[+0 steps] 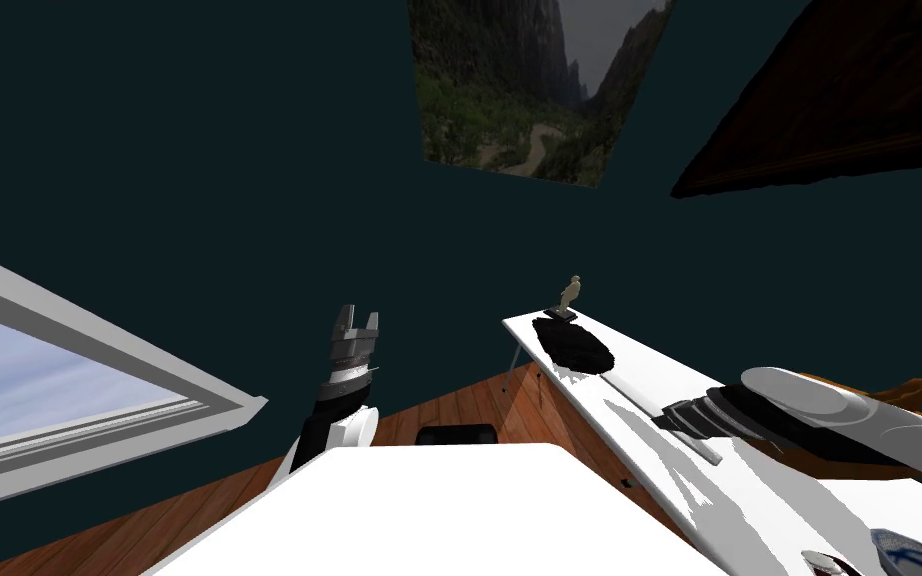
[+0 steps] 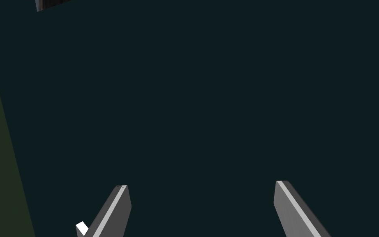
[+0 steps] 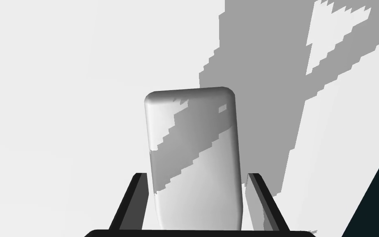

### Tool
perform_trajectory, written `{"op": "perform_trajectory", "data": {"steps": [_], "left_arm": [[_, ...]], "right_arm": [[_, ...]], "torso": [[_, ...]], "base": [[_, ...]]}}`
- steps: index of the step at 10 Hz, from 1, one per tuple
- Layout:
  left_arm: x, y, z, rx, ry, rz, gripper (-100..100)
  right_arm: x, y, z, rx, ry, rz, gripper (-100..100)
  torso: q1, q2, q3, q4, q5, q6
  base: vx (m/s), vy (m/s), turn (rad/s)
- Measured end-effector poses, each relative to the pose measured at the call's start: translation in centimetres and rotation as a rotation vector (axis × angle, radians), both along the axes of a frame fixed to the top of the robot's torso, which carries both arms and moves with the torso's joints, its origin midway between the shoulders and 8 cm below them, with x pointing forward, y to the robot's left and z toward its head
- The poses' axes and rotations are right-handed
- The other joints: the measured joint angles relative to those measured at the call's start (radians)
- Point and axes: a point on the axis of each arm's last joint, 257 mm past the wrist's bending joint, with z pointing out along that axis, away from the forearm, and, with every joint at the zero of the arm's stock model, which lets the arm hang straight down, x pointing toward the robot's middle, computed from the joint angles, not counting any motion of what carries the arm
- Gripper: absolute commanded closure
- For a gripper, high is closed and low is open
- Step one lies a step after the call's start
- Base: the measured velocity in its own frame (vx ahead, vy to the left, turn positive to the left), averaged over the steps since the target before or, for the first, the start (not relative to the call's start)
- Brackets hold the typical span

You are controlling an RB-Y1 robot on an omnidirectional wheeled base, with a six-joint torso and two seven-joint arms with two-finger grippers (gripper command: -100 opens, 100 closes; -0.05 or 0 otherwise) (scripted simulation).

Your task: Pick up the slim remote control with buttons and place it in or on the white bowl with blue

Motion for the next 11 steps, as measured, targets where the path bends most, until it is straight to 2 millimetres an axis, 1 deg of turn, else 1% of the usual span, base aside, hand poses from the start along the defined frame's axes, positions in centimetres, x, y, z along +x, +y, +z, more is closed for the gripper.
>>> {"op": "perform_trajectory", "data": {"steps": [1,2,3,4,5,6,9,11], "left_arm": [[0.0,0.0,0.0,0.000,0.000,0.000,0],[0.0,0.0,0.0,0.000,0.000,0.000,0],[0.0,0.0,0.0,0.000,0.000,0.000,0],[0.0,0.0,0.0,0.000,0.000,0.000,0],[0.0,0.0,0.0,0.000,0.000,0.000,0],[0.0,0.0,0.0,0.000,0.000,0.000,0],[0.0,0.0,0.0,0.000,0.000,0.000,0],[0.0,0.0,0.0,0.000,0.000,0.000,0]], "right_arm": [[1.8,-1.0,2.0,-0.020,-0.027,0.012,100],[2.5,-1.1,3.1,-0.030,-0.037,0.028,100],[2.7,-1.0,3.4,-0.033,-0.043,0.033,100],[3.4,-1.2,4.2,-0.042,-0.054,0.045,100],[4.3,-1.4,5.6,-0.054,-0.067,0.065,100],[4.5,-1.3,6.5,-0.060,-0.072,0.080,100],[6.7,-0.2,9.2,-0.071,-0.090,0.152,100],[7.4,1.3,10.2,-0.065,-0.085,0.211,100]], "torso": [[0.004,-0.002,-0.001,0.001,0.004,-0.002],[0.003,-0.002,-0.001,0.000,0.003,-0.002],[0.000,-0.002,-0.001,0.000,0.002,-0.001],[-0.001,-0.003,-0.001,0.000,0.003,-0.002],[0.001,-0.004,-0.002,0.000,0.004,-0.003],[0.002,-0.004,-0.002,0.000,0.003,-0.004],[0.001,-0.007,-0.004,-0.001,0.004,-0.006],[-0.002,-0.008,-0.005,-0.001,0.003,-0.006]], "base": [[-0.004,0.070,0.016],[0.004,0.013,0.015],[0.009,0.018,-0.015],[0.019,0.043,-0.018],[0.017,0.033,0.001],[0.021,0.019,-0.010],[0.049,-0.001,-0.023],[0.069,-0.044,-0.024]]}}
